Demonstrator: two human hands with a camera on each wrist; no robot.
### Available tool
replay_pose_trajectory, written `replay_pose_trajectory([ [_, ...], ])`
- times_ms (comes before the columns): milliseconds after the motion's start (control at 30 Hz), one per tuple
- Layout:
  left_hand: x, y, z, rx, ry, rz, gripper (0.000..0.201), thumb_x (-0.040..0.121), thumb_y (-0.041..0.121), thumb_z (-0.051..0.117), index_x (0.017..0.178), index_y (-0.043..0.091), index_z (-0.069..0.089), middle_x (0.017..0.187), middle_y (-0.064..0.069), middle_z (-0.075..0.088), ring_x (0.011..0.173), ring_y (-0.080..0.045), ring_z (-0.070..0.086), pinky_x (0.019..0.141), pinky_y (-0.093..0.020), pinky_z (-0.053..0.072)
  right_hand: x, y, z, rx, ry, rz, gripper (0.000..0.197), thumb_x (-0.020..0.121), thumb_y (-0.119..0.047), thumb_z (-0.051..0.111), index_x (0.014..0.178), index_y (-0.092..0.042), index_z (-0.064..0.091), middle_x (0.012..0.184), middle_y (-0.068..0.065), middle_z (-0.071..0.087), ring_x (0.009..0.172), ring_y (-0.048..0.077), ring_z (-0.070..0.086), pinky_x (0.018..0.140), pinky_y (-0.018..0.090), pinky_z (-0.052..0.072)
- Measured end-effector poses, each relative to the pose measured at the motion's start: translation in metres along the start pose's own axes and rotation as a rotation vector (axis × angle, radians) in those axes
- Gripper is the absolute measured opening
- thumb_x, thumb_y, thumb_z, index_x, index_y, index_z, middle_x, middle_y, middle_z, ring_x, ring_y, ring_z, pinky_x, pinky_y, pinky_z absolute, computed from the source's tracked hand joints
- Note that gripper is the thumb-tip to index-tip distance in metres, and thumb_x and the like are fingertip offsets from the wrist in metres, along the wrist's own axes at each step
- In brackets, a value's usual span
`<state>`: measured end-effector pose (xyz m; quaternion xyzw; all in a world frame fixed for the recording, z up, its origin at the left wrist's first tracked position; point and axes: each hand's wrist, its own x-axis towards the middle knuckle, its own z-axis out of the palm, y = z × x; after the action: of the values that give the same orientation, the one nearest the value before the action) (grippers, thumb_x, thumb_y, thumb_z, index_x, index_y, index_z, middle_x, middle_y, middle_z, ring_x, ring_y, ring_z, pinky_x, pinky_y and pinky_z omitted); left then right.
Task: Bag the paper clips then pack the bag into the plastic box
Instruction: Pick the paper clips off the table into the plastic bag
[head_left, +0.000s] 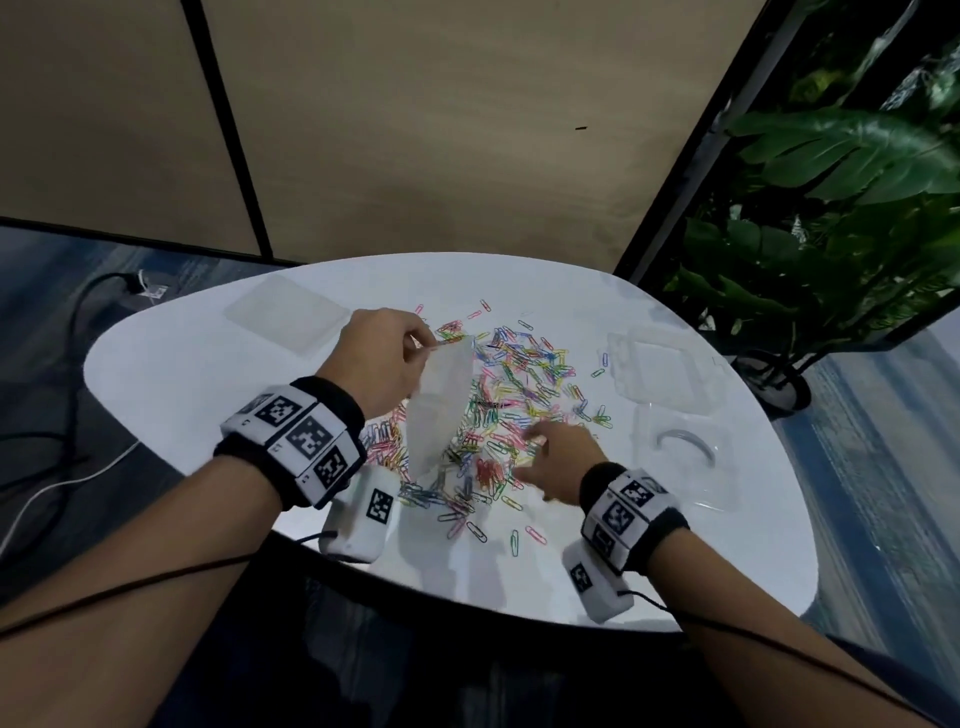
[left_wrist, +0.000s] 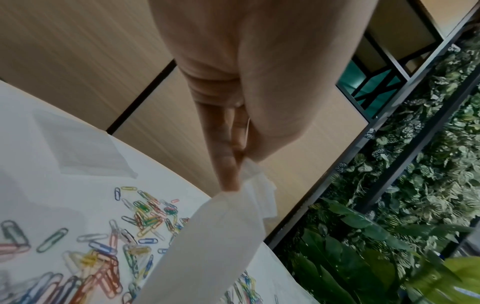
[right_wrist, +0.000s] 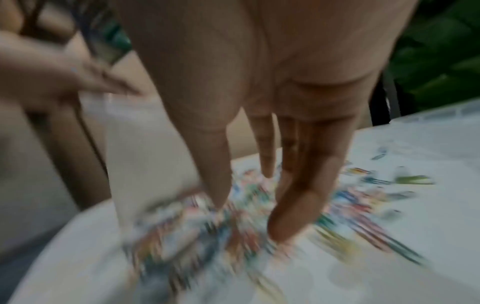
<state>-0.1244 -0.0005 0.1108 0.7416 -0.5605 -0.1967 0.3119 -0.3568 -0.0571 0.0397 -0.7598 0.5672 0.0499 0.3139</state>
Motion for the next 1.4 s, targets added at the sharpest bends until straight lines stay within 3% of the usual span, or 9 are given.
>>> replay_pose_trajectory([
  [67, -0.003, -0.008, -0.008, 0.019, -0.002, -0.012, 0.01, 0.094, 0.013, 0.064, 0.096, 0.012, 0.073, 0.079, -0.007, 0.071, 0.062, -0.019, 0.066, 0.062, -0.025, 0.052, -0.004, 0.017, 0.024, -0.163, -0.201, 0.155, 0.09, 0.073, -0.033, 0.084, 0.144, -0.014, 0.032, 0.124, 0.014, 0.06, 0.077, 0.025, 0.071, 0.073, 0.036, 0.061],
  [167, -0.009, -0.023, -0.017, 0.047, -0.022, -0.037, 0.008, 0.097, 0.019, 0.06, 0.095, 0.014, 0.066, 0.074, -0.008, 0.069, 0.059, -0.026, 0.067, 0.059, -0.029, 0.056, -0.009, 0.024, 0.06, -0.039, -0.231, 0.178, 0.107, 0.064, -0.028, 0.089, 0.146, -0.014, 0.02, 0.122, 0.014, 0.055, 0.095, 0.03, 0.067, 0.079, 0.036, 0.058],
  [233, -0.014, -0.035, -0.02, 0.061, -0.028, -0.048, 0.01, 0.099, 0.02, 0.057, 0.098, 0.013, 0.063, 0.071, -0.011, 0.071, 0.054, -0.022, 0.065, 0.055, -0.028, 0.053, -0.006, 0.022, 0.077, -0.023, -0.101, 0.137, 0.097, 0.068, -0.022, 0.084, 0.145, -0.017, 0.024, 0.131, 0.014, 0.049, 0.112, 0.03, 0.057, 0.085, 0.03, 0.051],
  [400, -0.024, -0.054, -0.028, 0.113, -0.083, -0.095, 0.009, 0.101, 0.021, 0.053, 0.104, 0.015, 0.06, 0.08, -0.012, 0.072, 0.055, -0.012, 0.055, 0.048, -0.021, 0.038, 0.016, 0.015, 0.087, 0.039, 0.08, 0.018, 0.077, 0.074, -0.024, 0.079, 0.139, -0.021, 0.038, 0.13, 0.012, 0.047, 0.11, 0.026, 0.055, 0.094, 0.033, 0.05],
  [567, -0.024, -0.051, -0.03, 0.142, -0.143, -0.086, 0.006, 0.101, 0.02, 0.053, 0.1, 0.018, 0.059, 0.077, -0.009, 0.068, 0.05, -0.018, 0.06, 0.045, -0.024, 0.047, 0.024, 0.013, 0.091, -0.292, 0.11, -0.241, 0.052, 0.092, -0.026, 0.061, 0.141, -0.03, 0.044, 0.15, 0.005, 0.031, 0.131, 0.028, 0.04, 0.103, 0.04, 0.046],
  [800, -0.023, -0.047, -0.02, 0.167, -0.217, -0.056, 0.013, 0.101, 0.022, 0.054, 0.104, 0.016, 0.064, 0.077, -0.008, 0.072, 0.055, -0.024, 0.068, 0.051, -0.024, 0.05, 0.042, 0.016, 0.086, -0.438, 0.175, -0.301, 0.018, 0.09, -0.001, 0.056, 0.093, -0.006, 0.073, 0.092, 0.01, 0.067, 0.081, 0.024, 0.065, 0.072, 0.027, 0.055],
  [1033, -0.021, -0.041, -0.016, 0.173, -0.245, -0.069, 0.028, 0.103, 0.021, 0.048, 0.107, 0.013, 0.075, 0.066, -0.001, 0.067, 0.048, -0.014, 0.062, 0.05, -0.019, 0.045, 0.044, 0.018, 0.041, 0.526, 0.141, 0.119, 0.013, 0.08, -0.018, 0.079, 0.085, -0.005, 0.078, 0.076, 0.003, 0.076, 0.074, 0.017, 0.072, 0.081, 0.029, 0.059],
  [1167, -0.019, -0.039, -0.012, 0.152, -0.241, -0.056, 0.03, 0.102, 0.017, 0.048, 0.098, 0.007, 0.076, 0.067, -0.005, 0.072, 0.05, -0.017, 0.064, 0.056, -0.023, 0.054, 0.027, -0.024, 0.003, 1.261, -0.026, 0.018, 0.03, 0.08, 0.0, 0.074, 0.107, 0.012, 0.067, 0.103, 0.023, 0.072, 0.091, 0.026, 0.072, 0.084, 0.031, 0.06],
  [1400, -0.017, -0.028, -0.002, 0.067, -0.275, -0.013, 0.034, 0.102, 0.009, 0.043, 0.08, 0.001, 0.067, 0.067, -0.013, 0.071, 0.059, -0.026, 0.071, 0.062, -0.038, 0.062, 0.003, -0.092, 0.001, 1.232, -0.167, -0.175, 0.02, 0.083, 0.0, 0.07, 0.102, 0.008, 0.07, 0.093, 0.018, 0.074, 0.08, 0.022, 0.072, 0.08, 0.026, 0.059],
])
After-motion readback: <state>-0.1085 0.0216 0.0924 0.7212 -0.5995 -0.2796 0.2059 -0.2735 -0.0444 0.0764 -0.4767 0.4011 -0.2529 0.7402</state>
